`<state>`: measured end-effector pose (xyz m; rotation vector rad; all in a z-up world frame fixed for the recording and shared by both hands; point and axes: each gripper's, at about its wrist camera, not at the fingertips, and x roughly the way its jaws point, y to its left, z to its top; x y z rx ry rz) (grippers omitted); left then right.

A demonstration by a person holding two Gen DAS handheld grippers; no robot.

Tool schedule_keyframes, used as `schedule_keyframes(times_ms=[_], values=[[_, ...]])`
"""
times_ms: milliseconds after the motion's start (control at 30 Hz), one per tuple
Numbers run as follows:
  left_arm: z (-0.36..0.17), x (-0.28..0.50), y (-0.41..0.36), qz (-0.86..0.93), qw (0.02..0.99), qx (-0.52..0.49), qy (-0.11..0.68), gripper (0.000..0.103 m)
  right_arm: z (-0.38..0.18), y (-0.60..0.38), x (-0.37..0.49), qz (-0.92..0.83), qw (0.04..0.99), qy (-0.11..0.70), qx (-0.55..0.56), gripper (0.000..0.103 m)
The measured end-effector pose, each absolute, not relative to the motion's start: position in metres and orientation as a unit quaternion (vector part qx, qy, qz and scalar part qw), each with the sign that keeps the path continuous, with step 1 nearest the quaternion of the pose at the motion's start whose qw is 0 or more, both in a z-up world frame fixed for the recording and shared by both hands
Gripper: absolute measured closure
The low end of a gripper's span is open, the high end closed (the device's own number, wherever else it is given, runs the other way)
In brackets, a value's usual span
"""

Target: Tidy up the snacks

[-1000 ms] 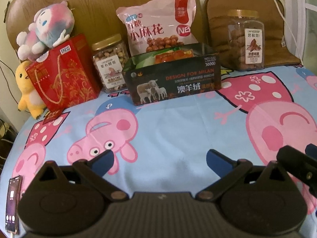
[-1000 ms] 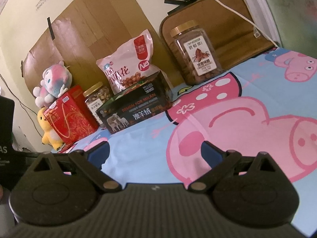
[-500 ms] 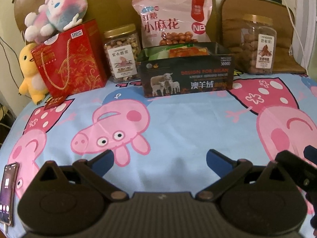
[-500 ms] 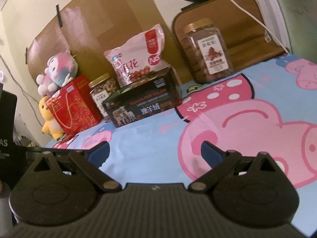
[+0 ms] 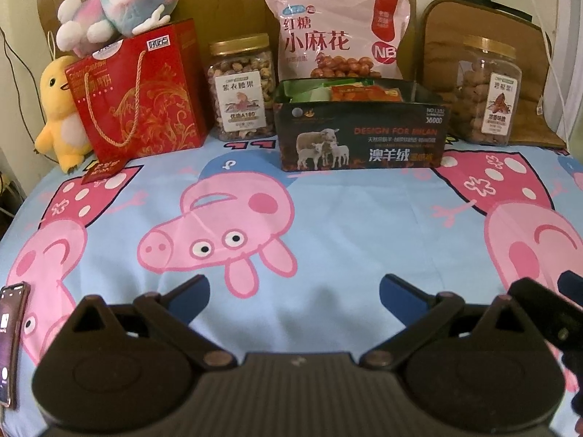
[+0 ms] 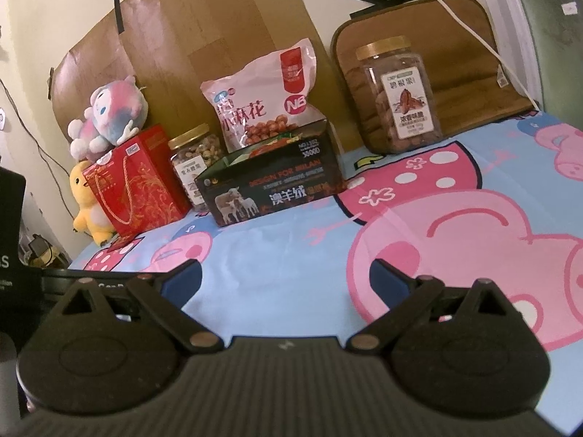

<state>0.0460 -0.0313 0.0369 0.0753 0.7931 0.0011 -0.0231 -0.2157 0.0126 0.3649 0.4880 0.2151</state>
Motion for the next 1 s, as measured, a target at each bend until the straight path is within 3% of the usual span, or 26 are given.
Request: schedule_keyframes(times_ms=[1000], values=[[0.03, 0.036, -0.014, 0.017, 0.916, 0.018, 0.401, 0.0, 0.018, -0.203, -0.023, 0.117, 0.947, 0.249, 0.164, 0.003]])
